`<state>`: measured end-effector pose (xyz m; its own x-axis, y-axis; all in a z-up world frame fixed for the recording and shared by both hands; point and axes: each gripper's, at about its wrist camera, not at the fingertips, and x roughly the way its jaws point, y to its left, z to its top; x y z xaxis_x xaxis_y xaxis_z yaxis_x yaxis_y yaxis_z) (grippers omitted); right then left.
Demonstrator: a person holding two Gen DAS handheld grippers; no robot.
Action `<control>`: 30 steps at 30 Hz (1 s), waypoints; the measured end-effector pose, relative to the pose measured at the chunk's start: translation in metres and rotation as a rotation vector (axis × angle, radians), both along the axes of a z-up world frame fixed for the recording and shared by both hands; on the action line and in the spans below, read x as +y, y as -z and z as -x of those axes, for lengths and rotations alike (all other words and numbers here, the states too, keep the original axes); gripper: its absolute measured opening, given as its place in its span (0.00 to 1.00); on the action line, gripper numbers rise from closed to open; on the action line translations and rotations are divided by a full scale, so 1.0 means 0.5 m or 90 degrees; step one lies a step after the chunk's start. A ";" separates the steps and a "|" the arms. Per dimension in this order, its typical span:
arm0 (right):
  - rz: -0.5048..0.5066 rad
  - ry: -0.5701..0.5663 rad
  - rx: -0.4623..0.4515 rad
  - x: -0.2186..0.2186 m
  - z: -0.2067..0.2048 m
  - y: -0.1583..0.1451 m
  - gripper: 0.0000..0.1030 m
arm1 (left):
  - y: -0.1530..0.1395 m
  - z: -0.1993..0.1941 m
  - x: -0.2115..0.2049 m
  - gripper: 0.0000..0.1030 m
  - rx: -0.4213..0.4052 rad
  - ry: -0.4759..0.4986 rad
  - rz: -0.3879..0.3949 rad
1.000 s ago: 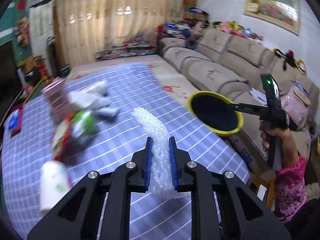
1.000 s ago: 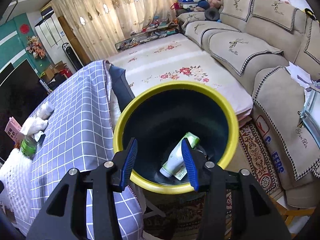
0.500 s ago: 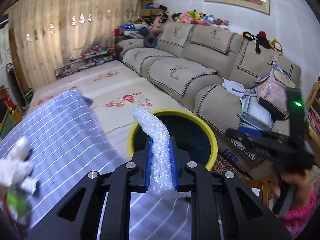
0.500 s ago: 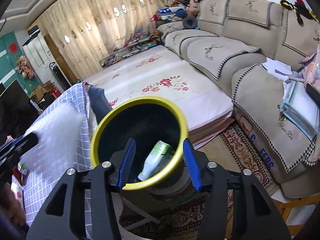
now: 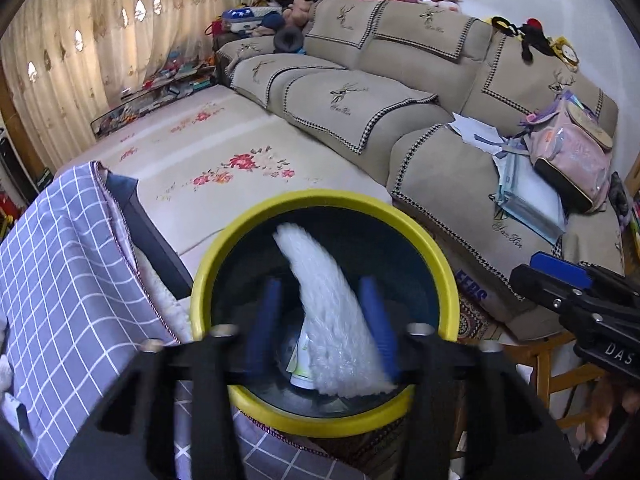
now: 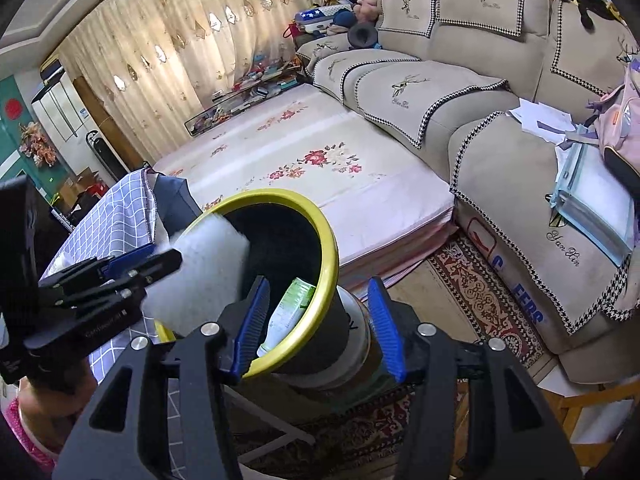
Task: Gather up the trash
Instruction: 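Carry the bubble wrap to the bin and release it with the left gripper, then move the right gripper to the paper cup and grasp its rim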
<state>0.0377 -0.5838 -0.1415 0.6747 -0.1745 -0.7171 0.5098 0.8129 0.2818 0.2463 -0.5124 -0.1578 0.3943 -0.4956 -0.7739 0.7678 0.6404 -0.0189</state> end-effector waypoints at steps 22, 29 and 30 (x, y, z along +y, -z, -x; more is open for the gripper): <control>0.016 -0.127 -0.013 0.192 -0.052 -0.034 0.50 | -0.237 0.181 0.534 0.95 -0.128 -0.224 0.130; 0.027 -0.254 -0.007 0.379 -0.089 -0.030 0.50 | -0.268 0.240 0.789 0.95 -0.174 -0.378 0.138; 0.029 -0.270 -0.006 0.405 -0.093 -0.030 0.50 | -0.269 0.251 0.832 0.95 -0.180 -0.408 0.137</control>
